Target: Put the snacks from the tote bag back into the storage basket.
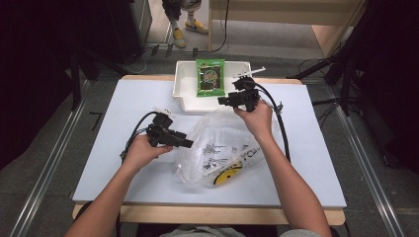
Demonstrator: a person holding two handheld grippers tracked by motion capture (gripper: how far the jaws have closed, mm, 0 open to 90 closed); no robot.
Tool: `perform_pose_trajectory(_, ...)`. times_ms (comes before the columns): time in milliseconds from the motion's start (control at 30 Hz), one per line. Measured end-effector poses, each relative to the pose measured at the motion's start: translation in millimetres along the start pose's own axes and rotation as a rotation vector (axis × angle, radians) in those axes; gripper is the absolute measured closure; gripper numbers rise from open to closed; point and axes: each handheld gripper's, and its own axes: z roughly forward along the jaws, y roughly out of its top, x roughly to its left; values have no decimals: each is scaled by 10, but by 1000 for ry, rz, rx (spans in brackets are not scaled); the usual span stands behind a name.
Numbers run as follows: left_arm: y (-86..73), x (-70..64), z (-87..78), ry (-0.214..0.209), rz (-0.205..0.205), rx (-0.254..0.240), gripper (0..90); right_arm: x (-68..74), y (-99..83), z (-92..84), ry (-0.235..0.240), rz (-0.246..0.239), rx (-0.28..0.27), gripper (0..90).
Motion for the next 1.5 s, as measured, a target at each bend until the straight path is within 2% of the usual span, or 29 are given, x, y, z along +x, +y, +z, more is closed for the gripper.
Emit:
perform_pose_trajectory(333,-3,-22,7,5,14,6,431,33,-266,-157,10,-4,9,466)
perform_pose_trajectory(767,-12,-29,4,6,24,5,429,164,-597,-312,48,-20,16,463)
perform_pose_trajectory(1000,-13,-40,2,4,26,0,428,219,-765,-396,52,-40,30,457)
perform_pose_trajectory(1133,-15,-46,-1,2,29,-1,427,205,-860,-466,52,-51,21,452)
perform_pose_trajectory(1500,-14,-60,11,0,37,3,426,114,-1159,-635,49,-28,6,439)
